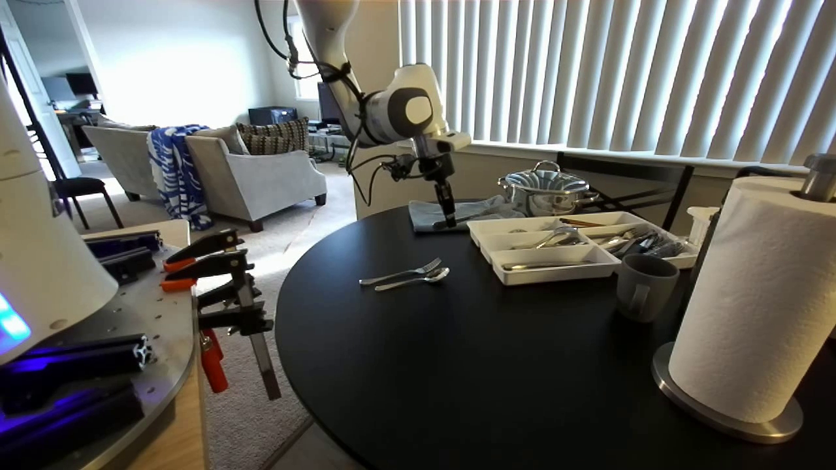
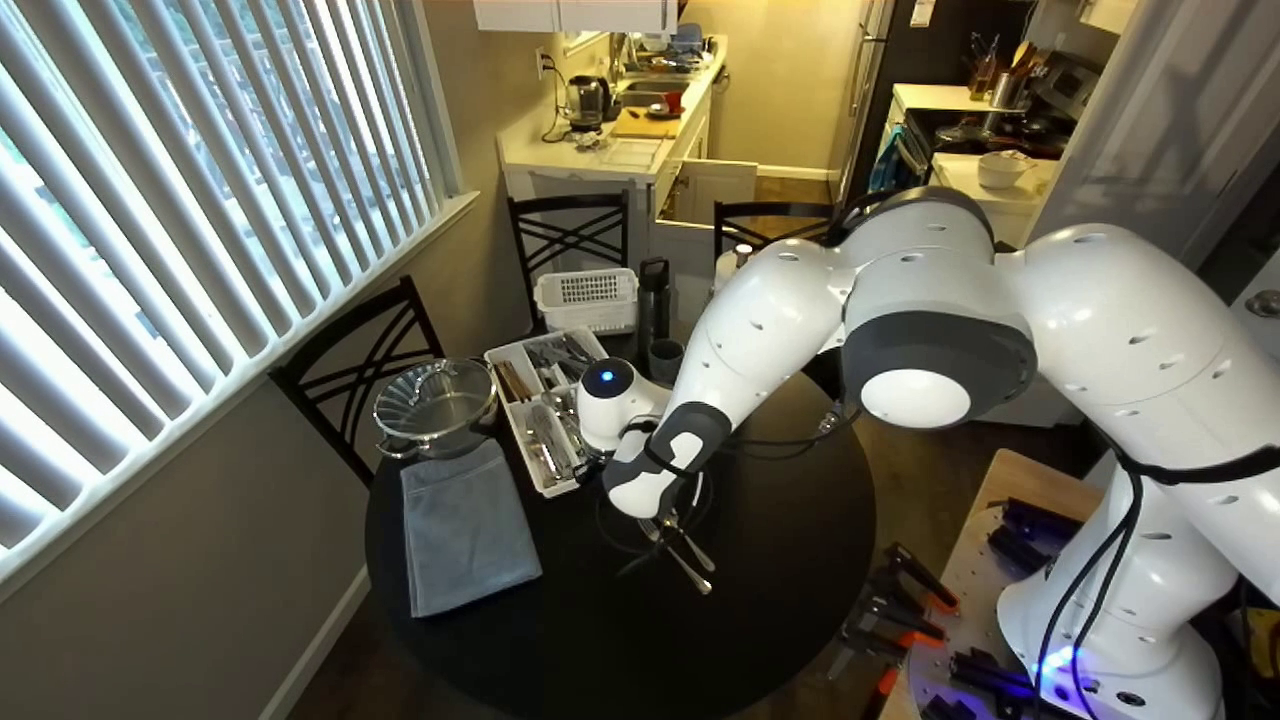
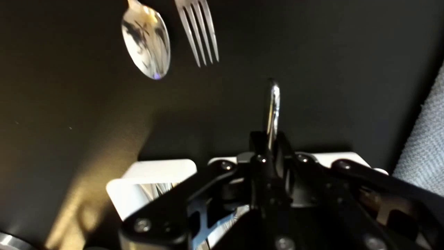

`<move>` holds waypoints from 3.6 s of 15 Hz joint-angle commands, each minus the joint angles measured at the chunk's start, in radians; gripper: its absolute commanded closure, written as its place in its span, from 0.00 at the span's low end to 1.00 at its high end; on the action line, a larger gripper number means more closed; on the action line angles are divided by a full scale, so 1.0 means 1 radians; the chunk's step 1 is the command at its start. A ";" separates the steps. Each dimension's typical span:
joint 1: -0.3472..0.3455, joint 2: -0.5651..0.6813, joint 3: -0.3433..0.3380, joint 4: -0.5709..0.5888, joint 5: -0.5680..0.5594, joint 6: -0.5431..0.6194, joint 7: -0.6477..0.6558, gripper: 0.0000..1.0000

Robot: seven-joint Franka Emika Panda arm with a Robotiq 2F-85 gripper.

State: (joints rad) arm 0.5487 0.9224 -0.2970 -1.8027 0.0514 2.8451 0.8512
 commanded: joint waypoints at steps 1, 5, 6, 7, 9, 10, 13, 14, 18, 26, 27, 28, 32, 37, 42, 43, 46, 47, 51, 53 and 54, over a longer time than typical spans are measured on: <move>0.049 -0.127 -0.029 -0.242 0.000 0.124 0.073 0.98; 0.030 -0.080 -0.014 -0.187 0.001 0.103 0.043 0.91; 0.030 -0.087 -0.015 -0.194 0.001 0.104 0.044 0.91; 0.030 -0.090 -0.015 -0.196 0.001 0.104 0.044 0.91; 0.030 -0.091 -0.015 -0.196 0.001 0.104 0.044 0.91; 0.030 -0.091 -0.015 -0.196 0.001 0.104 0.044 0.91; 0.048 -0.118 -0.051 -0.254 -0.026 0.083 0.028 0.98; 0.058 -0.148 -0.067 -0.302 -0.042 0.081 0.013 0.98; 0.120 -0.190 -0.158 -0.402 -0.126 0.038 -0.032 0.98; 0.168 -0.206 -0.234 -0.471 -0.284 -0.066 -0.115 0.98; 0.154 -0.204 -0.225 -0.478 -0.290 -0.066 -0.122 0.98; 0.140 -0.204 -0.215 -0.484 -0.293 -0.065 -0.131 0.98; 0.082 -0.213 -0.164 -0.516 -0.289 -0.073 -0.221 0.98; 0.034 -0.186 -0.093 -0.498 -0.270 -0.078 -0.264 0.98; -0.024 -0.173 -0.033 -0.489 -0.243 -0.066 -0.259 0.98; -0.043 -0.163 -0.016 -0.481 -0.235 -0.061 -0.260 0.98; -0.093 -0.132 0.027 -0.457 -0.217 -0.028 -0.251 0.98; -0.112 -0.122 0.044 -0.449 -0.206 -0.004 -0.255 0.98; -0.152 -0.062 0.085 -0.391 -0.158 0.023 -0.268 0.98; -0.164 -0.040 0.099 -0.368 -0.139 0.019 -0.275 0.98; -0.169 -0.031 0.106 -0.358 -0.131 0.013 -0.280 0.98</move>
State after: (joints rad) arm 0.4088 0.8662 -0.2180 -2.1831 -0.1233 2.8472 0.6248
